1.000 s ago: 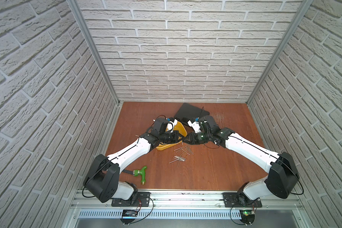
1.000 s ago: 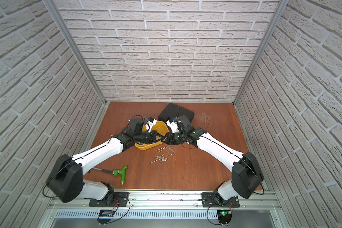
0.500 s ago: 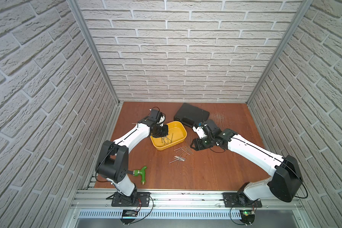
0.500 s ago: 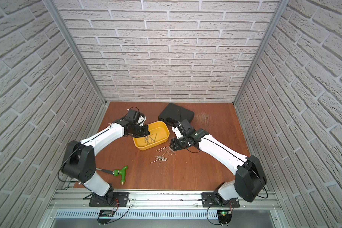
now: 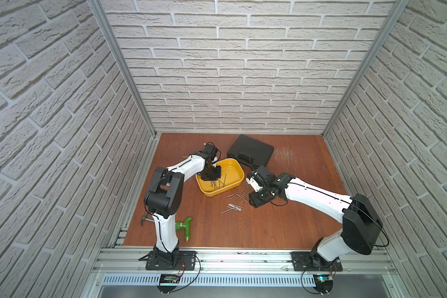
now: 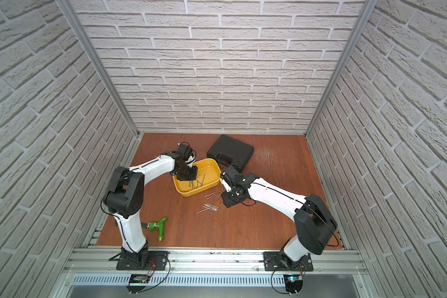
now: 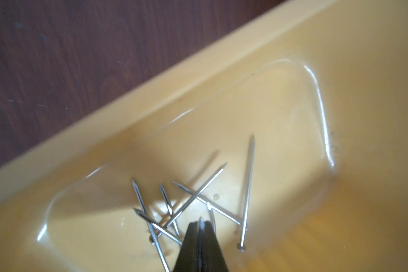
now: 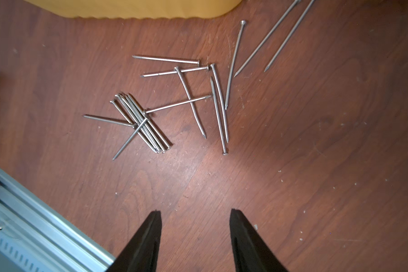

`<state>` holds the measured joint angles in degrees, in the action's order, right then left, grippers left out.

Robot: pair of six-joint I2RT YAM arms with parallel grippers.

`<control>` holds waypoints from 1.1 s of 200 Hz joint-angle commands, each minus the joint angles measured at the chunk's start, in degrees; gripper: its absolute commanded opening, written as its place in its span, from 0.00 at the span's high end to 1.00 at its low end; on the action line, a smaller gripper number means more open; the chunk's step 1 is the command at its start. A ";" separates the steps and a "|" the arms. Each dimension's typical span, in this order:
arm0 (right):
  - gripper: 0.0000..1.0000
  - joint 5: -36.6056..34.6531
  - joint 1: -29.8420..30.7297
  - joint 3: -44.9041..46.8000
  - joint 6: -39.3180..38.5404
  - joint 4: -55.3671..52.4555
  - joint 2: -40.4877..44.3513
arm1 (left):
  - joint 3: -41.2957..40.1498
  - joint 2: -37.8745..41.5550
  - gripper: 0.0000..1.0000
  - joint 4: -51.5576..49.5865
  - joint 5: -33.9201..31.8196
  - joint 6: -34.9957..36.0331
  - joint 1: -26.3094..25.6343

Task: Put the nails on the desktop into the storage box
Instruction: Place the nail in the storage box.

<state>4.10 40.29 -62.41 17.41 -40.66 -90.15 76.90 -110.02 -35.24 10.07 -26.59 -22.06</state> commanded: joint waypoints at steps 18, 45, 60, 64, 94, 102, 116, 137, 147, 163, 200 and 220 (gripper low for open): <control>0.48 -3.62 0.31 -0.16 -4.44 2.20 -5.20 | -0.18 0.46 0.75 -1.17 -0.16 0.20 0.27; 0.48 -4.68 0.25 -1.03 -6.27 2.72 -8.19 | -1.74 3.68 0.63 -0.51 0.98 -0.64 0.21; 0.49 -5.05 0.25 -1.85 -7.24 2.85 -9.77 | -2.77 6.40 0.61 -0.46 1.42 -1.27 0.09; 0.49 -5.27 0.24 -2.07 -7.42 2.79 -10.13 | -3.12 7.31 0.60 -0.44 1.53 -1.52 -0.03; 0.51 -5.74 0.14 -3.78 -8.57 2.92 -12.37 | -5.72 13.82 0.58 -0.35 2.21 -2.87 -0.51; 0.52 -5.62 0.18 -4.26 -8.87 2.88 -12.95 | -6.41 15.58 0.57 -0.52 2.28 -3.13 -0.73; 0.54 -5.64 0.07 -5.22 -9.27 2.74 -14.17 | -7.72 18.36 0.56 -0.69 2.47 -3.83 -0.80; 0.59 -5.59 -0.04 -6.13 -9.26 2.34 -15.63 | -10.10 22.00 0.56 -0.48 3.48 -5.04 -0.81; 0.63 -5.40 -0.04 -6.23 -9.03 2.18 -16.10 | -11.26 23.66 0.55 -0.37 3.82 -5.69 -0.79; 0.65 -5.22 -0.03 -5.75 -8.48 1.93 -16.46 | -13.18 26.14 0.55 -0.04 4.07 -6.45 -0.80; 0.76 -5.24 0.01 -4.04 -8.23 2.24 -16.13 | -15.23 29.57 0.55 0.18 4.48 -7.69 -0.77; 0.78 -5.26 -0.03 -3.86 -8.28 2.51 -16.17 | -15.74 30.36 0.54 0.26 4.69 -8.03 -0.76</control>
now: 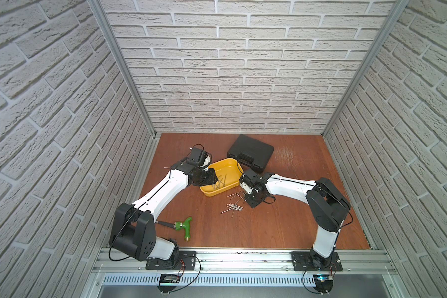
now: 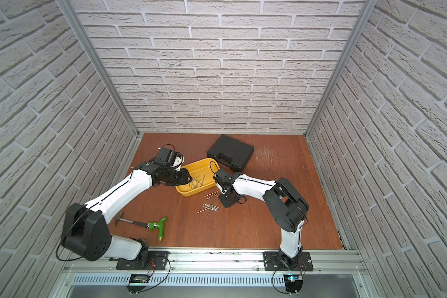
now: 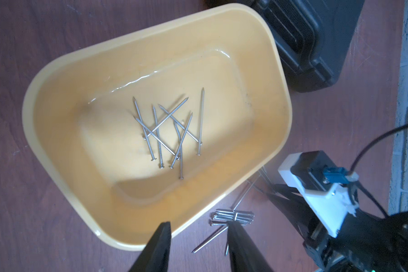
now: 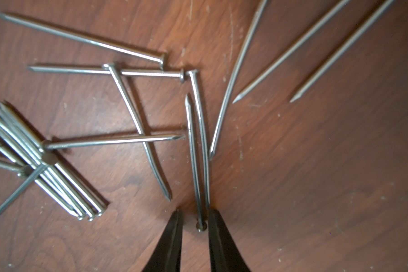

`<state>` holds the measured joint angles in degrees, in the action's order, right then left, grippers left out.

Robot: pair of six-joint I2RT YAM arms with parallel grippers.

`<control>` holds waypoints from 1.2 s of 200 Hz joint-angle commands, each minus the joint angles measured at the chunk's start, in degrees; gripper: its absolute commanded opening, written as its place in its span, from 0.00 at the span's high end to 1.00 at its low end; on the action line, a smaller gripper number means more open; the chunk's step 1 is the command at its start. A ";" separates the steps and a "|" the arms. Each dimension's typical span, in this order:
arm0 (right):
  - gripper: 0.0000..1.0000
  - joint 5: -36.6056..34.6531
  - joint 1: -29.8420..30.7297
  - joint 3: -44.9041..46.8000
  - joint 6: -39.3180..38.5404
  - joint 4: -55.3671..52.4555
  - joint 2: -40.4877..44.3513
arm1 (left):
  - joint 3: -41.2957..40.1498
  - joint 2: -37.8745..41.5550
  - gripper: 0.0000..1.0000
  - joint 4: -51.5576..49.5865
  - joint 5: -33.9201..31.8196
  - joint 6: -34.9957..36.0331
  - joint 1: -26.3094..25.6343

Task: Put the nails on the desktop into the storage box
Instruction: Place the nail in the storage box, then pick up the nail from the center of the board.

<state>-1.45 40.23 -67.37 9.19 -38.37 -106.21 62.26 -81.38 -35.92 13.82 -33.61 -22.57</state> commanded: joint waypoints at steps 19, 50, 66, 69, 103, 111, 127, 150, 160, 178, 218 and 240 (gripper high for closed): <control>0.82 0.31 0.03 0.93 -0.15 0.31 -0.37 | -1.80 2.42 0.55 1.09 1.12 -1.51 -0.37; 0.91 0.53 0.16 1.54 0.03 -0.43 0.91 | -2.92 3.55 0.54 1.72 1.59 -2.44 -0.96; 0.92 0.53 0.13 2.86 0.59 -0.63 3.04 | -3.37 3.77 0.54 2.38 1.87 -2.86 -1.24; 0.92 0.57 0.12 3.15 0.70 -0.63 3.56 | -3.45 3.78 0.54 2.54 1.95 -2.91 -1.33; 0.94 1.95 0.03 6.73 2.90 -0.83 9.88 | -4.80 3.64 0.52 6.91 4.87 -4.83 -1.34; 0.94 2.59 0.03 7.31 3.64 -0.89 11.46 | -5.22 3.62 0.51 8.46 5.91 -5.58 -1.34; 0.94 3.93 0.02 7.91 4.96 -1.02 14.46 | -6.51 3.87 0.50 12.74 8.35 -7.30 -1.34; 0.94 7.28 -0.61 7.52 7.21 -0.71 18.55 | -9.20 4.77 0.46 20.85 12.32 -10.60 -1.34; 0.94 9.59 -1.01 7.07 8.57 0.16 20.09 | -10.63 5.38 0.45 25.34 14.42 -12.49 -1.34; 0.94 13.77 -1.71 5.61 11.48 1.90 22.07 | -12.57 6.26 0.42 32.52 17.44 -15.35 -1.57; 0.94 20.38 -1.84 1.34 16.38 4.93 21.90 | -12.53 7.30 0.35 38.32 20.75 -16.01 -3.66; 0.94 21.75 -1.91 -0.45 17.70 6.02 21.74 | -12.33 6.89 0.35 37.82 20.67 -15.61 -4.61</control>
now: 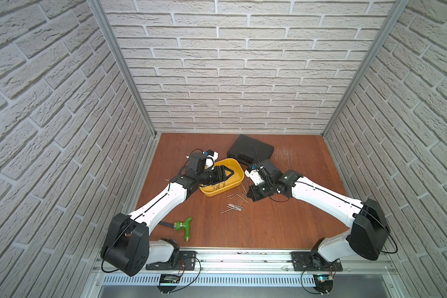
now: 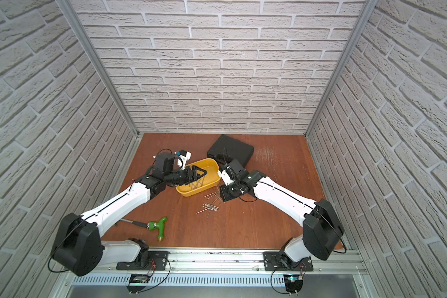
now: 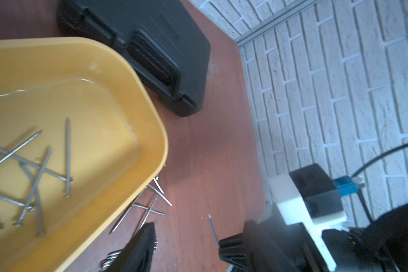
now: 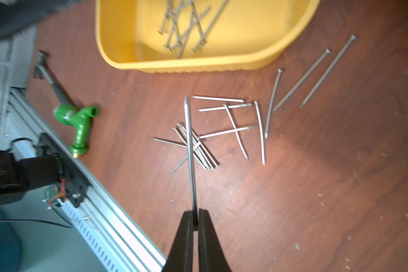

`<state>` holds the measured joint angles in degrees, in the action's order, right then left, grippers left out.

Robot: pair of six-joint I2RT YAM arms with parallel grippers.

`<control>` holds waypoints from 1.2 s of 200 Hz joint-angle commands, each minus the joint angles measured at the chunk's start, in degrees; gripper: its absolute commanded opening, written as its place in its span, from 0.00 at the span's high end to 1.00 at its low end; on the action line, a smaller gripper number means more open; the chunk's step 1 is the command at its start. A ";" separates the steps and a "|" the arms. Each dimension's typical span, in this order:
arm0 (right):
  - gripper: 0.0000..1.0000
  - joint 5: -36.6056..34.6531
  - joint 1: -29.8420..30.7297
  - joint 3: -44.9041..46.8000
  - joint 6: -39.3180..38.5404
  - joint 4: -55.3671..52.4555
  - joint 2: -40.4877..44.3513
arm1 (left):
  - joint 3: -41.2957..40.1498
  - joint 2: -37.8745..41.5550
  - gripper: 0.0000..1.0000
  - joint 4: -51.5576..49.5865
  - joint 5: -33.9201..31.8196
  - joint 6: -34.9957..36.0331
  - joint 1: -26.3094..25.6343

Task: Put the nails on the desktop into the storage box
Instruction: Pick up the nail from the center of the board.

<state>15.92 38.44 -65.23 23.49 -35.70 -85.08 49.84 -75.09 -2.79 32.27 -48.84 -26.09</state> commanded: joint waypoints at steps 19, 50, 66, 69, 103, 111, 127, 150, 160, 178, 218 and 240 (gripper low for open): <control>0.94 4.91 -0.12 -4.29 3.84 3.45 0.53 | -0.03 -0.12 0.35 4.43 1.84 -0.29 -1.62; 0.94 6.02 -0.12 -5.74 4.53 3.88 0.79 | 0.75 -0.92 0.35 3.54 1.06 -0.04 -2.51; 0.95 6.61 -0.11 -6.08 4.85 4.26 0.62 | 1.50 -1.58 0.36 3.41 0.87 0.06 -3.13; 0.95 6.68 -0.11 -6.10 4.97 4.38 0.57 | 1.65 -1.73 0.36 3.51 1.01 0.02 -3.24; 0.95 7.01 -0.10 -6.44 5.51 5.34 0.44 | 3.27 -3.56 0.39 3.58 0.72 0.09 -5.13; 0.95 7.01 -0.11 -6.57 5.58 5.45 0.44 | 3.50 -4.00 0.41 3.70 0.69 -0.03 -5.51; 0.95 6.91 -0.12 -6.74 5.82 5.73 0.44 | 3.79 -4.93 0.48 4.30 0.78 -0.44 -6.08; 0.95 6.85 -0.11 -7.08 5.77 5.74 0.31 | 3.84 -5.53 0.63 5.06 0.45 -0.98 -6.34; 0.95 6.84 -0.12 -7.10 5.69 5.60 0.18 | 3.78 -5.57 0.69 5.12 0.29 -1.16 -6.35; 0.95 6.56 -0.12 -7.04 5.58 5.39 0.18 | 3.77 -5.41 0.80 5.32 0.25 -1.43 -6.35; 0.80 4.67 -0.12 -7.44 4.56 3.90 -0.24 | 3.92 -5.46 1.00 4.73 0.42 -1.67 -6.37; 0.61 2.09 -0.11 -8.14 3.08 1.54 0.26 | 4.64 -5.93 1.00 1.73 0.00 -0.86 -6.01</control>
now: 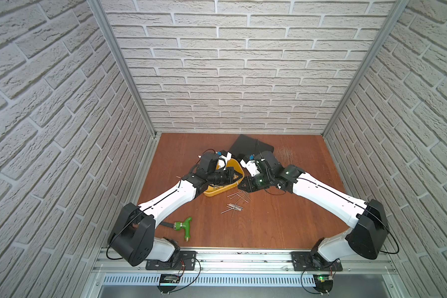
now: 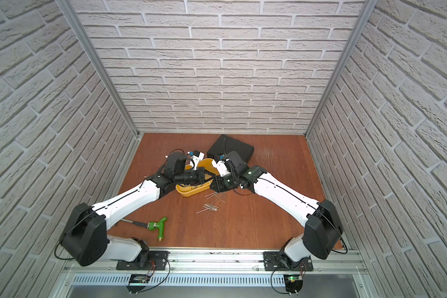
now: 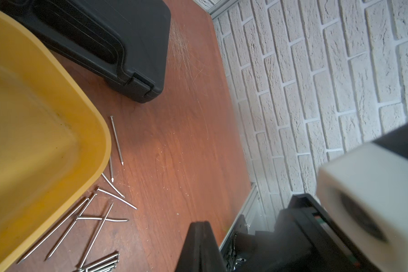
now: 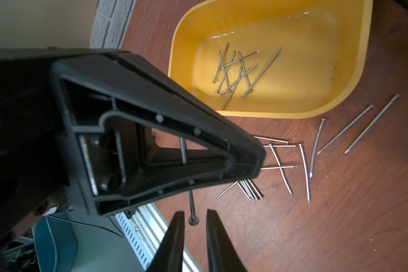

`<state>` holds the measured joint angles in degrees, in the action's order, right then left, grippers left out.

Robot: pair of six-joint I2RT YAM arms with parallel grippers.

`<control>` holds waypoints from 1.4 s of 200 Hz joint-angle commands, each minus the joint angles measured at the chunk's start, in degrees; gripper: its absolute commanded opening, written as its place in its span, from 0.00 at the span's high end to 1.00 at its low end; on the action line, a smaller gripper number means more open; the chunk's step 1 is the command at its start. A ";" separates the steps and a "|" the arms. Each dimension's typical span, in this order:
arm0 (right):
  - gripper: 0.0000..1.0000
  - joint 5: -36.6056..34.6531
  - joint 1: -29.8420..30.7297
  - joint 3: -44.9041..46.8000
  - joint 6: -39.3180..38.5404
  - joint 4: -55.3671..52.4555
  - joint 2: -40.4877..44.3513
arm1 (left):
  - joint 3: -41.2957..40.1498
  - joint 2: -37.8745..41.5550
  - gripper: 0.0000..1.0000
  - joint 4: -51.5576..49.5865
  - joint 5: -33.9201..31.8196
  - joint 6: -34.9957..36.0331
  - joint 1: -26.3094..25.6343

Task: Put the nails on the desktop into the storage box
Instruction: Pick up the nail from the center of the board, then place the nail in the storage box.

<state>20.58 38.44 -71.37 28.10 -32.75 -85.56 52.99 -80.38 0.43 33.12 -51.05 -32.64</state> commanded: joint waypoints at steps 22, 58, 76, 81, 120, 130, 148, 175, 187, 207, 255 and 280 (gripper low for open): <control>0.48 -5.92 -0.10 -1.72 -3.57 -3.39 2.74 | 2.24 -0.41 1.00 -7.31 -3.18 3.14 1.51; 0.39 -11.98 -0.12 1.62 -7.24 -6.25 6.78 | 4.36 -0.72 1.00 -18.35 -8.58 7.00 5.99; 0.26 -14.08 -0.12 4.14 -9.31 -6.79 8.68 | 7.71 -3.43 1.00 -23.61 -11.42 10.82 8.87; 0.18 -14.67 -0.11 4.89 -9.90 -6.73 9.17 | 8.70 -4.70 1.00 -24.43 -11.74 11.83 9.61; 0.07 -17.00 -0.02 7.38 -13.11 -6.12 9.20 | 14.65 -15.42 1.00 -26.19 -11.78 15.80 13.51; 0.08 -16.28 0.07 7.70 -13.04 -5.79 8.27 | 15.89 -17.73 1.00 -26.09 -11.79 16.35 13.66; 0.11 -14.17 0.70 8.61 -12.12 -4.56 6.63 | 17.64 -21.01 1.00 -26.11 -11.94 16.79 13.66; 0.14 -14.03 3.33 10.77 -11.91 -2.67 4.74 | 18.73 -24.21 1.00 -25.75 -12.92 16.79 13.68; 0.15 -14.07 4.64 11.99 -12.07 -1.63 3.89 | 19.03 -25.41 1.00 -25.72 -13.25 16.70 13.84; 0.18 -14.46 6.37 13.08 -11.52 -0.59 1.74 | 19.73 -27.41 0.98 -25.92 -13.26 16.75 14.01; 0.21 -14.94 9.73 13.10 -8.14 1.26 -2.65 | 18.67 -27.99 0.75 -25.36 -12.76 16.08 14.01; 0.21 -15.97 9.75 12.38 -6.84 1.09 -3.96 | 17.17 -24.25 0.62 -26.05 -13.20 16.28 13.91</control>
<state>5.80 47.88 -58.41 19.16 -33.43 -88.75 71.81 -108.55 -25.30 20.53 -35.51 -18.92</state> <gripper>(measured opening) 0.789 0.348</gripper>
